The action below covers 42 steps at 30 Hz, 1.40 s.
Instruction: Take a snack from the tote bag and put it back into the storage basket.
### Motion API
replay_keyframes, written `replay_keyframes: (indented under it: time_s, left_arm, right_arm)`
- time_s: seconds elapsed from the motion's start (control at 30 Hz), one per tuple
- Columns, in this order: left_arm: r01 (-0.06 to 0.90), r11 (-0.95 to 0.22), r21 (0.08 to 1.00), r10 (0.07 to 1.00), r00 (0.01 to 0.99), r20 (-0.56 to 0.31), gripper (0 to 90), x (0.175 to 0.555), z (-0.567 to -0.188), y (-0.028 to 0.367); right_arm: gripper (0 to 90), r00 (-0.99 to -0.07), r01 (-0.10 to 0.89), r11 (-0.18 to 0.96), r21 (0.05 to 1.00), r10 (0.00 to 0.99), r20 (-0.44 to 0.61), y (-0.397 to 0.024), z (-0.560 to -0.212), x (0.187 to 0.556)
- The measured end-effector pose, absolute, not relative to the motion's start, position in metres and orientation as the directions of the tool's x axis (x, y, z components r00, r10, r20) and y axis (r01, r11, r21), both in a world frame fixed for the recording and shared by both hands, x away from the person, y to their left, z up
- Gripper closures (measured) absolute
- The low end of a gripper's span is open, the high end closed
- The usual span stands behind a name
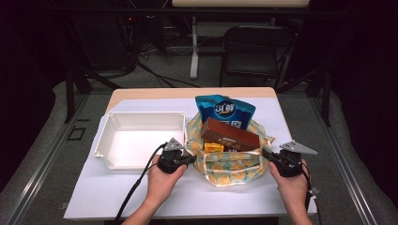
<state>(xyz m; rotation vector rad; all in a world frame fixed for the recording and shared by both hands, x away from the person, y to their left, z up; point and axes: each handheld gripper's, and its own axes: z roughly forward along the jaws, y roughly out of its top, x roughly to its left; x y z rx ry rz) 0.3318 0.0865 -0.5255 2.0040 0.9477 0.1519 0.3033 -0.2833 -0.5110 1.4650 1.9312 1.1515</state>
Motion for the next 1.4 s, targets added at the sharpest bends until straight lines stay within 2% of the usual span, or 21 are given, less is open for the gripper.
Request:
replay_keyframes:
  time_s: [0.17, 0.3, 0.33, 0.4, 0.43, 0.5, 0.53, 0.57, 0.63, 0.77, 0.9, 1.07, 1.17, 1.3, 1.4]
  left_arm:
    - [0.564, -0.321, 0.76, 0.676, 0.699, -0.233, 90.0, 0.324, -0.533, 0.085]
    - [0.564, -0.334, 0.755, 0.684, 0.696, -0.217, 90.0, 0.321, -0.538, 0.082]
    - [0.56, -0.339, 0.756, 0.686, 0.697, -0.209, 90.0, 0.321, -0.54, 0.081]
    - [0.559, -0.342, 0.756, 0.694, 0.693, -0.198, 90.0, 0.319, -0.543, 0.08]
    - [0.563, -0.349, 0.749, 0.688, 0.697, -0.203, 90.0, 0.319, -0.543, 0.081]
    - [0.565, -0.346, 0.749, 0.687, 0.696, -0.208, 90.0, 0.319, -0.544, 0.081]
    - [0.565, -0.347, 0.748, 0.689, 0.695, -0.205, 90.0, 0.319, -0.545, 0.081]
    - [0.565, -0.347, 0.748, 0.689, 0.695, -0.205, 90.0, 0.319, -0.545, 0.081]
    - [0.56, -0.352, 0.75, 0.689, 0.697, -0.198, 90.0, 0.318, -0.544, 0.081]
    - [0.557, -0.358, 0.75, 0.687, 0.701, -0.193, 90.0, 0.317, -0.544, 0.082]
    - [0.552, -0.359, 0.752, 0.681, 0.706, -0.193, 89.9, 0.318, -0.547, 0.083]
    - [0.551, -0.363, 0.751, 0.684, 0.705, -0.187, 89.4, 0.316, -0.548, 0.083]
    - [0.556, -0.367, 0.745, 0.685, 0.704, -0.188, 88.1, 0.316, -0.547, 0.086]
    - [0.558, -0.338, 0.758, 0.689, 0.696, -0.205, 79.9, 0.313, -0.545, 0.093]
    - [0.53, -0.315, 0.787, 0.69, 0.698, -0.193, 69.4, 0.309, -0.535, 0.097]
  right_arm:
    - [87.2, -0.326, 0.61, 0.105, 0.785, 0.937, 0.128, -0.283, -0.527, 0.306]
    - [86.0, -0.32, 0.616, 0.083, 0.784, 0.935, 0.152, -0.282, -0.534, 0.308]
    - [82.3, -0.332, 0.614, 0.101, 0.782, 0.933, 0.14, -0.285, -0.533, 0.307]
    - [67.6, -0.342, 0.546, 0.073, 0.835, 0.929, 0.142, -0.29, -0.526, 0.301]
    - [67.4, -0.336, 0.518, 0.054, 0.854, 0.931, 0.146, -0.29, -0.524, 0.298]
    - [69.1, -0.328, 0.499, 0.059, 0.864, 0.936, 0.126, -0.293, -0.52, 0.295]
    - [74.7, -0.33, 0.469, 0.056, 0.882, 0.937, 0.115, -0.297, -0.513, 0.292]
    - [74.7, -0.33, 0.469, 0.056, 0.882, 0.937, 0.115, -0.297, -0.513, 0.292]
    - [80.5, -0.313, 0.452, 0.073, 0.889, 0.946, 0.081, -0.298, -0.508, 0.291]
    - [75.5, -0.233, 0.455, 0.037, 0.89, 0.969, 0.079, -0.303, -0.503, 0.291]
    - [86.2, -0.251, 0.526, 0.062, 0.848, 0.964, 0.085, -0.301, -0.517, 0.303]
    - [86.4, -0.244, 0.524, 0.037, 0.851, 0.964, 0.109, -0.298, -0.525, 0.315]
    - [86.3, -0.265, 0.502, 0.062, 0.862, 0.96, 0.086, -0.295, -0.525, 0.316]
    - [85.7, -0.31, 0.449, 0.088, 0.889, 0.948, 0.063, -0.293, -0.524, 0.311]
    - [85.0, -0.337, 0.414, 0.113, 0.903, 0.941, 0.037, -0.29, -0.521, 0.308]
